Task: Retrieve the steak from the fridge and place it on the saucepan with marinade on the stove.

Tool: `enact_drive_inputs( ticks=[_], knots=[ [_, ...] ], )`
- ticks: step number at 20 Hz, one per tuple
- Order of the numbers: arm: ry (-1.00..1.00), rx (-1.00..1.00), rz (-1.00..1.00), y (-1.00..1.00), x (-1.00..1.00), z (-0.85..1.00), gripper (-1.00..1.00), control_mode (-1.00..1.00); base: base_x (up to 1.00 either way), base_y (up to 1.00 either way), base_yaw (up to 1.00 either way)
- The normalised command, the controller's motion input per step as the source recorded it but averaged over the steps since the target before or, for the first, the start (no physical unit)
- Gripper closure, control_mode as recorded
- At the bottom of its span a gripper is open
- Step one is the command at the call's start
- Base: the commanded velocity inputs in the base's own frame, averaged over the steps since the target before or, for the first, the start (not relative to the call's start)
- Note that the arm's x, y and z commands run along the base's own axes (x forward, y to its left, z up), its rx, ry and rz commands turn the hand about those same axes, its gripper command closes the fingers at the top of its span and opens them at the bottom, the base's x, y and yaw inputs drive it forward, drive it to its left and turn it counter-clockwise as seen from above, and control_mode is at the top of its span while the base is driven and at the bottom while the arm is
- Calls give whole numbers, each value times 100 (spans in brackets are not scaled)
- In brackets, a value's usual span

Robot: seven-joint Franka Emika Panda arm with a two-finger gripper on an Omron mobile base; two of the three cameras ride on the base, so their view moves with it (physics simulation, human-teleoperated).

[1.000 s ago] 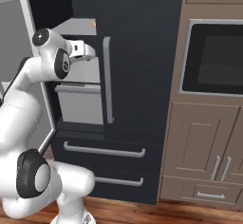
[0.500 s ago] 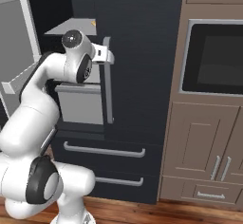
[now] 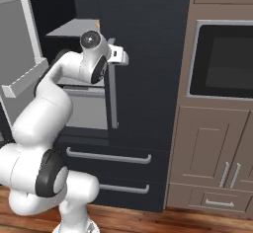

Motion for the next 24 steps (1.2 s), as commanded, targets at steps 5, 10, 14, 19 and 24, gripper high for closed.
enact_drive_inputs(
  ticks=[5, 10, 14, 19, 24],
  knots=[
    [0, 0, 0, 0, 36, 0, -100, -100, 0, 0, 0],
    [0, 0, 0, 0, 26, -1, -100, -100, 0, 0, 0],
    [0, 0, 0, 1, 23, -8, -100, -100, 0, 0, 0],
    [0, 0, 0, 0, 14, -6, -100, -100, 0, 0, 0],
    [0, 0, 0, 8, 14, -7, -100, -100, 0, 0, 0]
  ],
)
